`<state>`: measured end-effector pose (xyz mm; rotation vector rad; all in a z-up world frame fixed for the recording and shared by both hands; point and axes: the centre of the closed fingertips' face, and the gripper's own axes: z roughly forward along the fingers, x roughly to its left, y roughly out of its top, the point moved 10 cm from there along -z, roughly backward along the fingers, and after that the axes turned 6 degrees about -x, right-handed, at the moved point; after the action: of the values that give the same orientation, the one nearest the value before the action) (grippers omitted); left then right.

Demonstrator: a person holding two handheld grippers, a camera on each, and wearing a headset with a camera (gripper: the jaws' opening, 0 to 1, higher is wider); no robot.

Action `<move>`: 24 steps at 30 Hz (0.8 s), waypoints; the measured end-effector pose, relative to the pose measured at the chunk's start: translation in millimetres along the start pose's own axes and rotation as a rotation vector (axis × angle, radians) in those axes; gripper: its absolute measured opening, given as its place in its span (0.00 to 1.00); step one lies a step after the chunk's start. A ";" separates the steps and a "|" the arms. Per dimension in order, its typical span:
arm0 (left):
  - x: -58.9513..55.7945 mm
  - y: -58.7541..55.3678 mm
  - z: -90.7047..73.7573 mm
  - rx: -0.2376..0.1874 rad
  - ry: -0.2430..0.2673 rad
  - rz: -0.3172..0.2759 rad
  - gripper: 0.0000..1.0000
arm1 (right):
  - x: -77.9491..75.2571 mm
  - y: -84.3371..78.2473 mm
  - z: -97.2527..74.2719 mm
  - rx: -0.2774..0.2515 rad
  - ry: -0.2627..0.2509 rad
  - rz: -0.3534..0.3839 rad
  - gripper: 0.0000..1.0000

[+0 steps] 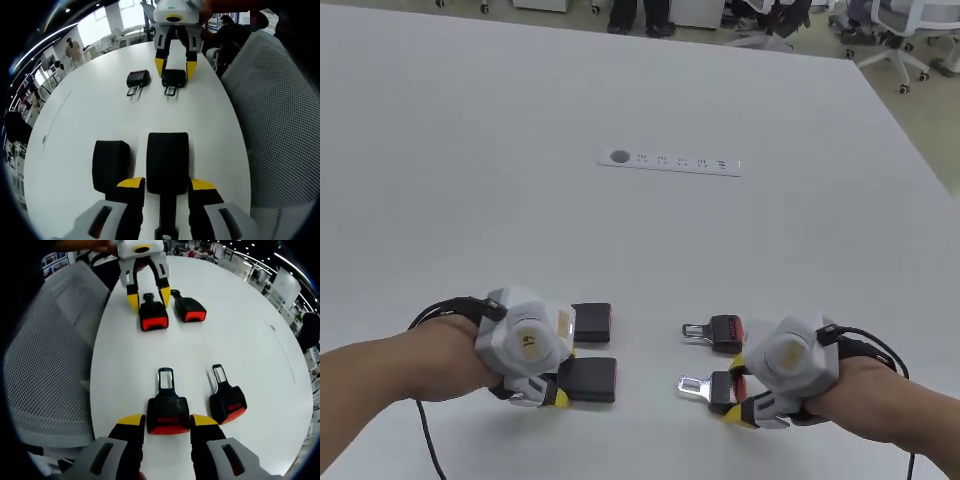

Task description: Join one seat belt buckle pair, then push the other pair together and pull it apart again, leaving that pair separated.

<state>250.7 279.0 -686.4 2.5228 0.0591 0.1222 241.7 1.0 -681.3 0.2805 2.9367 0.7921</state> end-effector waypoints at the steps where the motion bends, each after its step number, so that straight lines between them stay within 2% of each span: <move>1: 0.0 -0.2 0.6 0.003 -0.003 0.004 0.35 | -0.5 -0.9 1.0 0.003 0.003 -0.002 0.33; 7: 1.1 2.0 2.8 -0.007 -0.021 -0.002 0.33 | -2.4 -3.1 5.3 0.015 0.024 -0.020 0.33; 12: 1.0 1.6 3.1 -0.009 -0.024 0.011 0.33 | -4.3 -4.0 6.0 0.001 0.053 -0.028 0.33; 16: -0.8 1.8 3.4 -0.012 -0.027 0.057 0.33 | -5.3 -3.9 7.3 -0.013 0.073 -0.058 0.32; 24: 0.8 -0.1 2.5 -0.021 -0.031 0.051 0.32 | -5.7 -6.2 7.6 -0.031 0.090 -0.076 0.32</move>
<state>251.8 277.7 -688.3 2.5055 -0.0193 0.1035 247.3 -1.6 -690.8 0.1337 2.9947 0.8600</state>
